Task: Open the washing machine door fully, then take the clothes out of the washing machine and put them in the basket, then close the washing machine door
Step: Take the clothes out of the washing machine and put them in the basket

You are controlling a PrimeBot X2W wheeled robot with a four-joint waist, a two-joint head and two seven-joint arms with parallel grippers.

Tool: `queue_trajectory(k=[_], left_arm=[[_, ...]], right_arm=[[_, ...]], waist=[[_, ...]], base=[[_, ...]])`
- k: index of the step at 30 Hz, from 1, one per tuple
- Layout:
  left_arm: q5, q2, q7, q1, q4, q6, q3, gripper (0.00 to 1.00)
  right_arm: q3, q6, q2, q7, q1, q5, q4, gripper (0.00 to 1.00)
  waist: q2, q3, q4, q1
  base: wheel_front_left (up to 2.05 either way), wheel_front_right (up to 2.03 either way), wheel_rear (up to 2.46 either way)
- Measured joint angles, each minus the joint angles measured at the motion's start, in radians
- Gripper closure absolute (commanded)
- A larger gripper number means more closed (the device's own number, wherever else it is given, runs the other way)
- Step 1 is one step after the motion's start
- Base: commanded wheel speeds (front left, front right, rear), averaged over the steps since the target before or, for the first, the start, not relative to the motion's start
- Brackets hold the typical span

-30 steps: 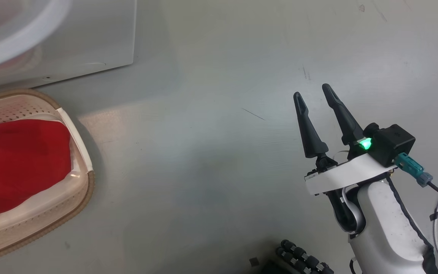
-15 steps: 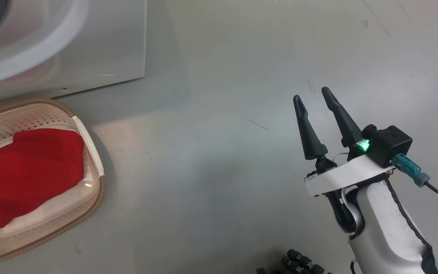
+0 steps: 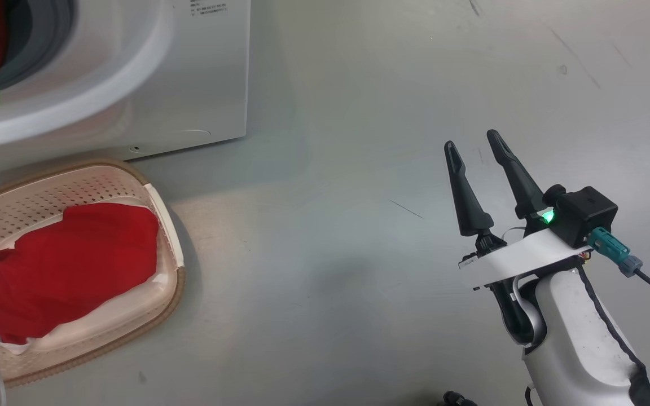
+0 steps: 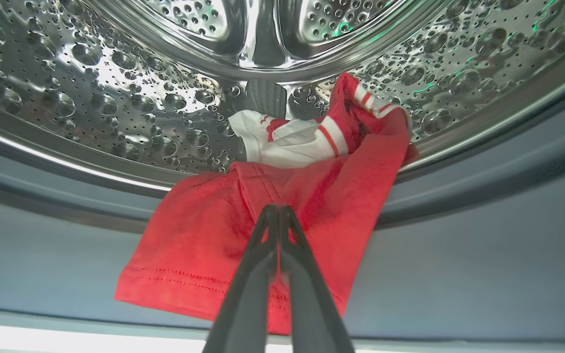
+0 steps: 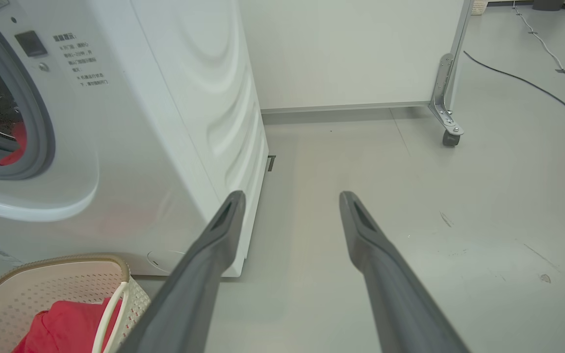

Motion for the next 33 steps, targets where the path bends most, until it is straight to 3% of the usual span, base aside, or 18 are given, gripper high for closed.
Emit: queue_trajectory(k=[21, 33], left_arm=[[-0.048, -0.068, -0.233, 0.118, 0.025, -0.075, -0.005, 1.00], [-0.050, -0.084, -0.383, 0.233, -0.005, -0.085, -0.045, 1.00]], right_arm=[[-0.032, 0.001, -0.002, 0.000, 0.031, -0.026, 0.031, 0.00], [-0.043, 0.001, -0.002, 0.000, 0.082, -0.026, 0.054, 0.00]], waist=[[0.0000, -0.137, 0.093, 0.0000], [0.0000, -0.231, 0.139, 0.0000]], base=[[0.00, 0.00, 0.00], [0.00, 0.00, 0.00]])
